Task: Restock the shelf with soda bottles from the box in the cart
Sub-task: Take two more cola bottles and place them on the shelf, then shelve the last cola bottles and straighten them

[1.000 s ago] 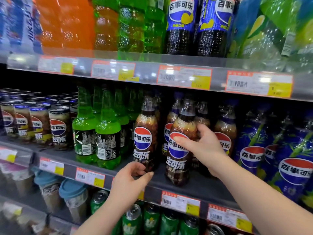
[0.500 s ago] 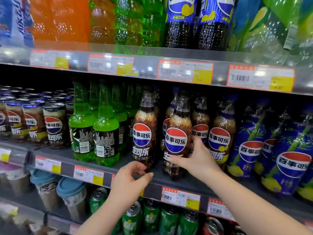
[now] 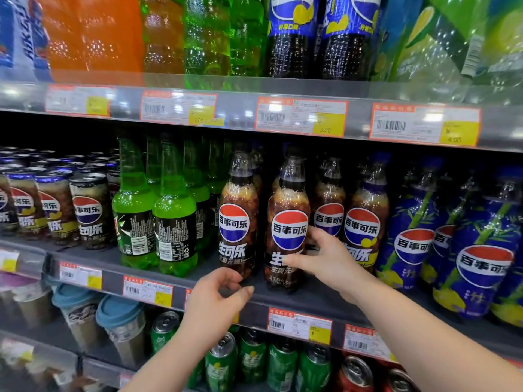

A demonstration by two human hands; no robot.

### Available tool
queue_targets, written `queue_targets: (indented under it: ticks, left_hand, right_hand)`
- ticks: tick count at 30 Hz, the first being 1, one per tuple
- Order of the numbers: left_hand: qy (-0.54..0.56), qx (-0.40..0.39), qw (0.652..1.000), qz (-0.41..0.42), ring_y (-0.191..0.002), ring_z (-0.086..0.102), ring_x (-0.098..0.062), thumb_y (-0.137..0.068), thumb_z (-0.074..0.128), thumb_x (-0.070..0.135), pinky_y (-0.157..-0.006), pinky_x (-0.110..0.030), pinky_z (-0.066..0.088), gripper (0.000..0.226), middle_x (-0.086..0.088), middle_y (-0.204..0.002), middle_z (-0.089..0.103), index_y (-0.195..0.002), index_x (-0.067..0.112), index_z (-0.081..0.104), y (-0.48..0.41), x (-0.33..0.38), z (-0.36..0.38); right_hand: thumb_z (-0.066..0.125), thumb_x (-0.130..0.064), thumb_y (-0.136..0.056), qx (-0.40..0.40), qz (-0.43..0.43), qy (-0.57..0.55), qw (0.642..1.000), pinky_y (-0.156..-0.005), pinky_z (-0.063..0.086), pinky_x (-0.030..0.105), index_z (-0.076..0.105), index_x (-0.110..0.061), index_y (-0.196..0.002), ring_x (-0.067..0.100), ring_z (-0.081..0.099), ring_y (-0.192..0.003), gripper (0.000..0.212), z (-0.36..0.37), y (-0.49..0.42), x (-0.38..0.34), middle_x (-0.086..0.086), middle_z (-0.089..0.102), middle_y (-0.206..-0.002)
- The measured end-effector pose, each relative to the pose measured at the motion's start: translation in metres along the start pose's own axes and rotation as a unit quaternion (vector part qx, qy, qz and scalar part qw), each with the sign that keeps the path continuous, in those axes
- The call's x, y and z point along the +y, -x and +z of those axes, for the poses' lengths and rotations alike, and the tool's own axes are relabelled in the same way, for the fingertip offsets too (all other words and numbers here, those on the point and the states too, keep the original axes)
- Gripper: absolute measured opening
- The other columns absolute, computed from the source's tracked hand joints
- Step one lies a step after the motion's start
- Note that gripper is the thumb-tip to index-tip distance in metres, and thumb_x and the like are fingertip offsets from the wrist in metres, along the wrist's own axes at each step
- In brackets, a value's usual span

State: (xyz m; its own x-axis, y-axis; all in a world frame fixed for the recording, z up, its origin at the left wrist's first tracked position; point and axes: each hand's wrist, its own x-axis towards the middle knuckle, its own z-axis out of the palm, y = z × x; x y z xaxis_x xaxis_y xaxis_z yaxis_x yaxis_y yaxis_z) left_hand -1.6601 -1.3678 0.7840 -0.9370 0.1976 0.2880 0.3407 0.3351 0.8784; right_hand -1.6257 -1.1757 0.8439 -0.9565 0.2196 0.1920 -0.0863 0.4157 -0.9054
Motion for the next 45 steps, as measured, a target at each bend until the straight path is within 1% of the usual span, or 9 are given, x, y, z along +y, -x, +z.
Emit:
queue_targets:
  ticks: [6, 14, 17, 21, 25, 31, 34, 42, 45]
  left_hand:
    - [-0.005, 0.005, 1.0, 0.001, -0.073, 0.056, -0.011, -0.078, 0.071, 0.024, -0.062, -0.019, 0.039, 0.013, 0.002, -0.085, 0.064, -0.082, 0.026, 0.058, 0.0, 0.0, 0.001]
    - [-0.014, 0.014, 1.0, 0.004, -0.079, 0.059, -0.014, -0.077, 0.071, 0.029, -0.073, -0.029, 0.046, 0.013, 0.006, -0.084, 0.065, -0.081, 0.029, 0.058, -0.002, -0.001, 0.002]
    - [0.03, 0.0, 0.999, 0.011, -0.08, 0.061, -0.018, -0.075, 0.074, 0.026, -0.069, -0.025, 0.045, 0.017, 0.0, -0.085, 0.066, -0.079, 0.027, 0.057, -0.004, -0.005, 0.0]
    - [0.073, -0.036, 0.996, 0.031, -0.084, 0.061, -0.019, -0.061, 0.069, 0.037, -0.08, -0.036, 0.049, 0.025, 0.001, -0.087, 0.065, -0.081, 0.026, 0.058, -0.006, -0.004, -0.006]
    - [0.067, -0.054, 0.988, 0.129, -0.093, 0.056, -0.016, -0.067, 0.071, 0.036, -0.08, -0.027, 0.04, 0.032, 0.003, -0.097, 0.062, -0.094, 0.023, 0.059, 0.01, -0.004, 0.001]
    - [0.06, -0.289, 0.938, 0.182, -0.094, 0.058, -0.018, -0.071, 0.077, 0.03, -0.079, -0.026, 0.04, 0.027, 0.0, -0.097, 0.063, -0.088, 0.026, 0.057, 0.074, 0.0, 0.07]
    - [0.024, -0.4, 0.888, 0.227, -0.092, 0.058, -0.019, -0.058, 0.066, 0.053, -0.078, -0.026, 0.04, 0.043, 0.002, -0.095, 0.061, -0.09, 0.026, 0.057, 0.123, 0.014, 0.114]
    - [-0.006, -0.566, 0.764, 0.309, -0.101, 0.054, -0.013, -0.055, 0.061, 0.056, -0.081, -0.023, 0.035, 0.051, 0.009, -0.1, 0.052, -0.098, 0.03, 0.052, 0.279, 0.072, 0.2]
    - [-0.042, -0.602, 0.724, 0.333, -0.105, 0.051, -0.009, -0.073, 0.069, 0.045, -0.084, -0.02, 0.034, 0.041, 0.009, -0.104, 0.049, -0.105, 0.028, 0.052, 0.349, 0.096, 0.24]
  right_hand:
    - [0.076, -0.015, -0.074, 0.002, -0.009, -0.001, 1.0, -0.084, 0.045, 0.02, 0.046, -0.032, -0.126, 0.004, 0.055, -0.101, 0.063, 0.001, 0.0, 0.002, -0.025, 0.052, -0.1]
    - [0.077, -0.019, -0.073, 0.024, -0.008, 0.016, 1.0, -0.089, 0.044, 0.026, 0.041, -0.025, -0.136, 0.014, 0.054, -0.115, 0.072, 0.003, 0.004, 0.002, -0.012, 0.051, -0.121]
    - [0.076, -0.022, -0.074, 0.062, 0.012, 0.028, 0.998, -0.092, 0.045, 0.028, 0.037, -0.022, -0.139, 0.015, 0.053, -0.113, 0.075, -0.001, 0.016, 0.001, -0.009, 0.048, -0.123]
    - [0.073, -0.024, -0.077, 0.139, 0.027, 0.055, 0.988, -0.095, 0.046, 0.032, 0.043, -0.023, -0.134, 0.017, 0.052, -0.114, 0.065, -0.005, 0.052, 0.0, -0.007, 0.049, -0.121]
    - [0.073, -0.023, -0.078, 0.214, 0.04, 0.115, 0.969, -0.101, 0.043, 0.033, 0.047, -0.018, -0.131, 0.015, 0.051, -0.116, 0.06, -0.001, 0.105, 0.007, -0.002, 0.051, -0.128]
    - [0.071, -0.029, -0.079, 0.247, 0.138, 0.289, 0.915, -0.092, 0.025, 0.002, 0.044, -0.019, -0.135, 0.003, 0.042, -0.117, 0.063, -0.006, 0.235, 0.031, -0.007, 0.044, -0.123]
    - [0.07, -0.04, -0.075, 0.281, 0.241, 0.321, 0.872, -0.097, 0.027, 0.011, 0.042, -0.018, -0.136, 0.012, 0.044, -0.125, 0.071, -0.019, 0.325, 0.04, 0.0, 0.045, -0.134]
    - [0.069, -0.039, -0.079, 0.388, 0.447, 0.292, 0.751, -0.107, 0.024, 0.019, 0.034, -0.021, -0.141, 0.012, 0.034, -0.134, 0.073, -0.047, 0.539, 0.055, -0.001, 0.038, -0.143]
    - [0.068, -0.041, -0.078, 0.402, 0.485, 0.264, 0.731, -0.111, 0.027, 0.023, 0.032, -0.025, -0.142, 0.012, 0.034, -0.134, 0.075, -0.064, 0.61, 0.064, -0.003, 0.034, -0.146]
